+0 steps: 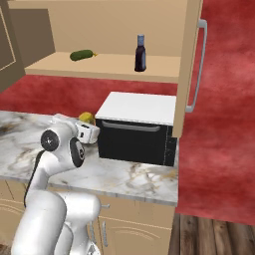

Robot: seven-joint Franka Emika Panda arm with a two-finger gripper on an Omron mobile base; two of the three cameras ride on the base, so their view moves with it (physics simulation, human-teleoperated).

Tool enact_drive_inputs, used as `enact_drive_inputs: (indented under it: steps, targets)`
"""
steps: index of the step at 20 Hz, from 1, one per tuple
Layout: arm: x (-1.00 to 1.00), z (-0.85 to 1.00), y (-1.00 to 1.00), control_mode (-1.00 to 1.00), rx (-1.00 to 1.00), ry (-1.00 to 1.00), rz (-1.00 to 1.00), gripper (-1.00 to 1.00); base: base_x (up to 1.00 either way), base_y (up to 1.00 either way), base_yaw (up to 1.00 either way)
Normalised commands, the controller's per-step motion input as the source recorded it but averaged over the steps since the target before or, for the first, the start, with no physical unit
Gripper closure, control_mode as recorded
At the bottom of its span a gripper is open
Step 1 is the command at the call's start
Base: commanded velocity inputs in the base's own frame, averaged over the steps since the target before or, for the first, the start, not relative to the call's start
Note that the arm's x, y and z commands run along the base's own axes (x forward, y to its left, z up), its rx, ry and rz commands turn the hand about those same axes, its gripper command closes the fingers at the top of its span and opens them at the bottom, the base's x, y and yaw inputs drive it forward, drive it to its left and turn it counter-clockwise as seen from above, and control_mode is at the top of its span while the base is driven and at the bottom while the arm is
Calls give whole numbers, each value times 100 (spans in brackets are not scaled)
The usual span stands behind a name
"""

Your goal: Pick the condiment bottle and mustard from the counter and place them in the cabinet.

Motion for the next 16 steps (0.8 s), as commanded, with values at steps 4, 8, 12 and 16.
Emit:
enact_drive_inputs:
  steps: [4,8,12,16]
  targets:
    - [-41,19,15,-100,0,0,30,100,0,0,0]
    - [-47,10,18,-100,-2,3,26,100,0,0,0]
    - [-15,28,9,-100,-6,11,15,100,0,0,0]
    - [-8,44,2,-100,-7,10,7,100,0,0,0]
